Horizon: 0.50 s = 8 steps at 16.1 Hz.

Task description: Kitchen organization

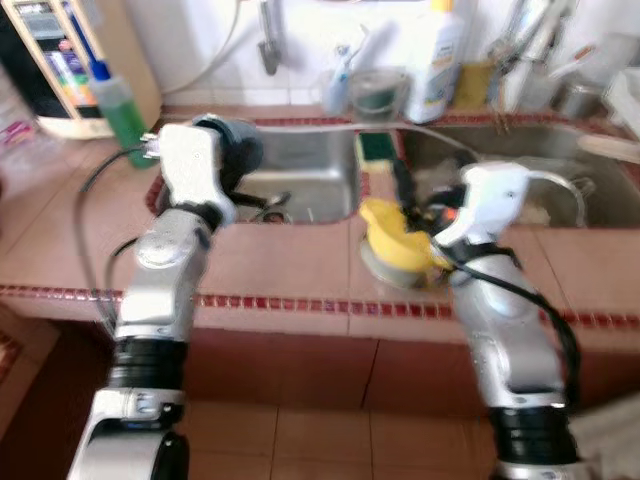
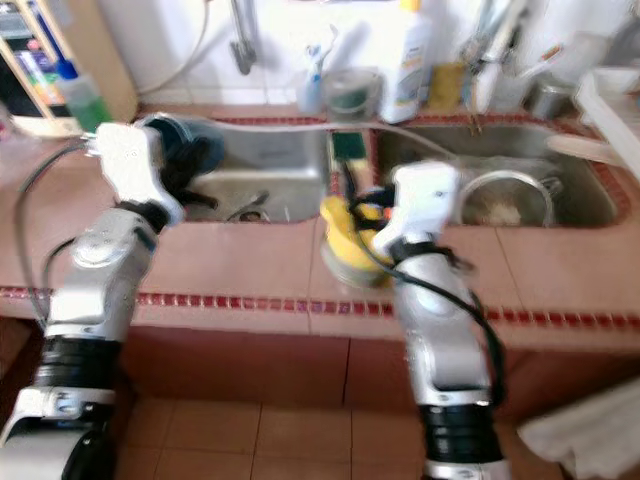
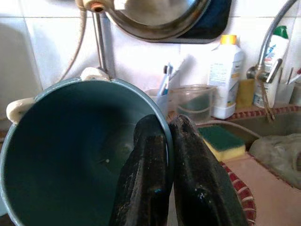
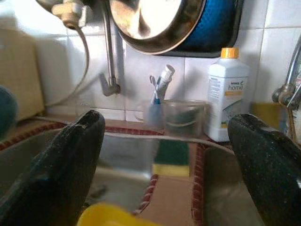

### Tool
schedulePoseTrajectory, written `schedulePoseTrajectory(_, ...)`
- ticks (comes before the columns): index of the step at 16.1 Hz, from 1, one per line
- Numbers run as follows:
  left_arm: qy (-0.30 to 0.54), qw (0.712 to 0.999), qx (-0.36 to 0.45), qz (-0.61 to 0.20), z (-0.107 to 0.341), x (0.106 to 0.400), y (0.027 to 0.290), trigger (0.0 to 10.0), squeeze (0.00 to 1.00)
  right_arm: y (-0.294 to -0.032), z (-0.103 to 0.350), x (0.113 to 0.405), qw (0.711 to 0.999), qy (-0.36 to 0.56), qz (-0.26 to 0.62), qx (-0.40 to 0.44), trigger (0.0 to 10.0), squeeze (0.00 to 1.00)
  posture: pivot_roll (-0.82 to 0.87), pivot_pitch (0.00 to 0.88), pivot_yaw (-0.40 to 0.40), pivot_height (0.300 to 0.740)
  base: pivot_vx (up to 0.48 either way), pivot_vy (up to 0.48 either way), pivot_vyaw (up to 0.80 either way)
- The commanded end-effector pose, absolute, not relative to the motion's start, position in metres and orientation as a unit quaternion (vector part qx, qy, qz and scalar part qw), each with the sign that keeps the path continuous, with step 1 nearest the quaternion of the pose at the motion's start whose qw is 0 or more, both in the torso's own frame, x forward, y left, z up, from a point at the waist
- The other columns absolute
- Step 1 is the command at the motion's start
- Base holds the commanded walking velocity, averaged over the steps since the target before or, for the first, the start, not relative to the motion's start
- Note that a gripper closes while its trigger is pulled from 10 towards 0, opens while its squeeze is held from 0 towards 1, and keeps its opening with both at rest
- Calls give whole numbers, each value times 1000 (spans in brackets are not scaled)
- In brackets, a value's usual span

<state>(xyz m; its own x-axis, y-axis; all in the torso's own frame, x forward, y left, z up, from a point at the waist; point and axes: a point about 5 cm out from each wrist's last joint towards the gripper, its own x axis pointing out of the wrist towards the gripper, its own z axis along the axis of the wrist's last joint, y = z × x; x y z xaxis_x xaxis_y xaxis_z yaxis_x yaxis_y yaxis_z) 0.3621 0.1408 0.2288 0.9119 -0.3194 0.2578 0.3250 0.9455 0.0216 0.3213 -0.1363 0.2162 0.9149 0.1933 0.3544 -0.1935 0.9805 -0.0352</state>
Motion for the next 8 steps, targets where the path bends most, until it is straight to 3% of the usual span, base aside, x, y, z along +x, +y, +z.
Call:
schedulePoseTrajectory(1, -142, 978, -4, -150, 236, 363, 153, 10000, 0, -125, 221, 320, 975, -190, 115, 8, 10000, 0, -226, 85, 61, 740, 341, 0, 0)
schedulePoseTrajectory(8, -150, 977, -2, -154, 239, 365, 150, 10000, 0, -119, 218, 318, 974, -186, 133, 1, 10000, 0, -240, 55, 59, 740, 340, 0, 0)
